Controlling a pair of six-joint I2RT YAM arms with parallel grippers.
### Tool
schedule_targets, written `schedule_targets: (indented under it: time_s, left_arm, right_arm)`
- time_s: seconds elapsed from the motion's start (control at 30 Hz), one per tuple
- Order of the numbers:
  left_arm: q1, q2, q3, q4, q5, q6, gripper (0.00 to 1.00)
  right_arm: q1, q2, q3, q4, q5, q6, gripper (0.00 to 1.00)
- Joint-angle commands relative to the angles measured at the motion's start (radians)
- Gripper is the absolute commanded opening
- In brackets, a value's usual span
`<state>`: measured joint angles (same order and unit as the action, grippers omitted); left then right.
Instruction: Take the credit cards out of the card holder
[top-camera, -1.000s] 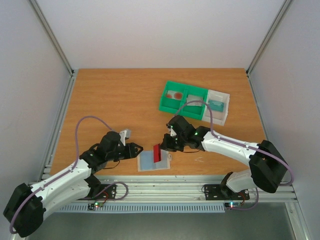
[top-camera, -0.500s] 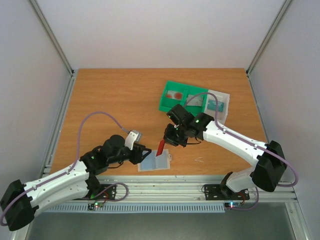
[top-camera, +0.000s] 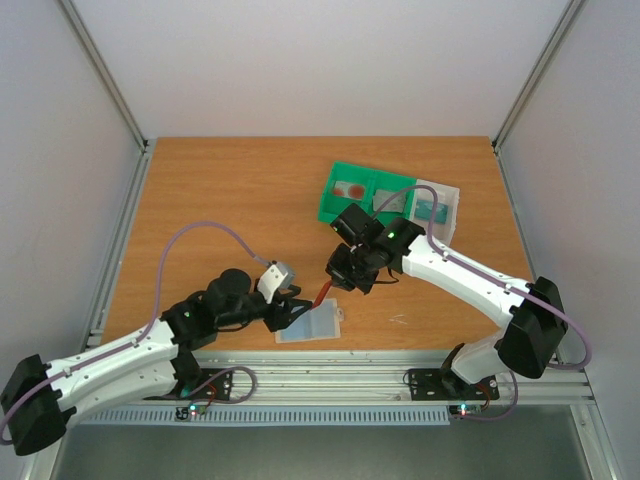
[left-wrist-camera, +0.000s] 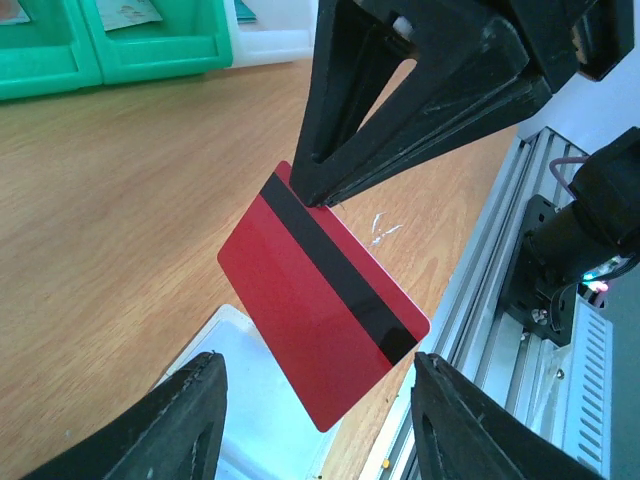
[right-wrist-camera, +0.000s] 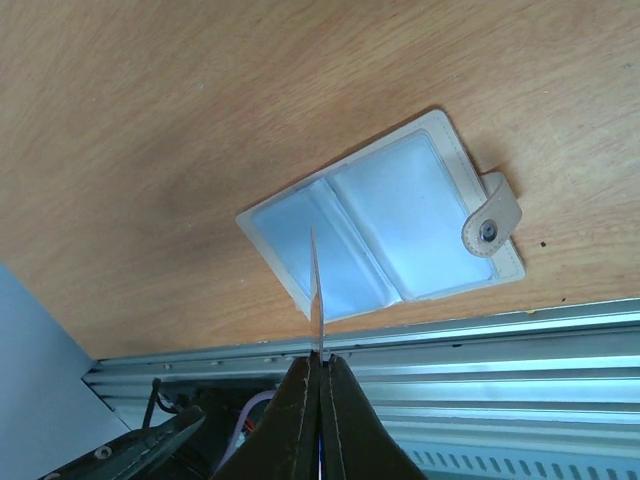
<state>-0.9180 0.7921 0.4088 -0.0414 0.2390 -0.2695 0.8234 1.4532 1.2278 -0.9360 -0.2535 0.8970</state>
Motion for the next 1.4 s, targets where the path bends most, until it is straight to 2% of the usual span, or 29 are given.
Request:
schedule_targets:
  time_s: [0.0,0.17,0.63,0.87,0.93,1.03,1.23,1.37]
  left_arm:
    - [-0.006,0.039,0.022,0.099,0.020,0.051,0.52]
    - [-0.007,0.060,0.002,0.167,0.056,0.051,0.53]
    - [-0.007,0.093,-0.007,0.187,0.073,0.075,0.56]
    - [-0.007,0.138,0.011,0.150,0.022,0.094,0.50]
    - [-0.007,0.150,0.018,0.138,0.008,0.098,0.45]
    - [-0.007,0.150,0.019,0.138,-0.020,0.097,0.32]
    - [-0.007,0.119,0.022,0.118,-0.070,0.087,0.01]
    - [-0.007,0.082,0.014,0.100,-0.087,0.079,0.00]
  right_arm:
    - [-0.007,0.011,0.028,-0.024,0.005,0.051,0.01]
    - [-0.009,0.022,0.026,-0.015,-0.017,0.069,0.01]
    - [-0.022,0.048,0.012,0.030,-0.054,0.121,0.01]
    - [-0.026,0.050,0.008,0.046,-0.078,0.132,0.01]
    - [-0.027,0.048,0.005,0.049,-0.082,0.129,0.01]
    - [-0.029,0.042,-0.010,0.057,-0.094,0.125,0.01]
    - [-0.035,0.020,-0.046,0.079,-0.096,0.103,0.01]
    - [-0.035,-0.013,-0.078,0.147,-0.104,0.032,0.01]
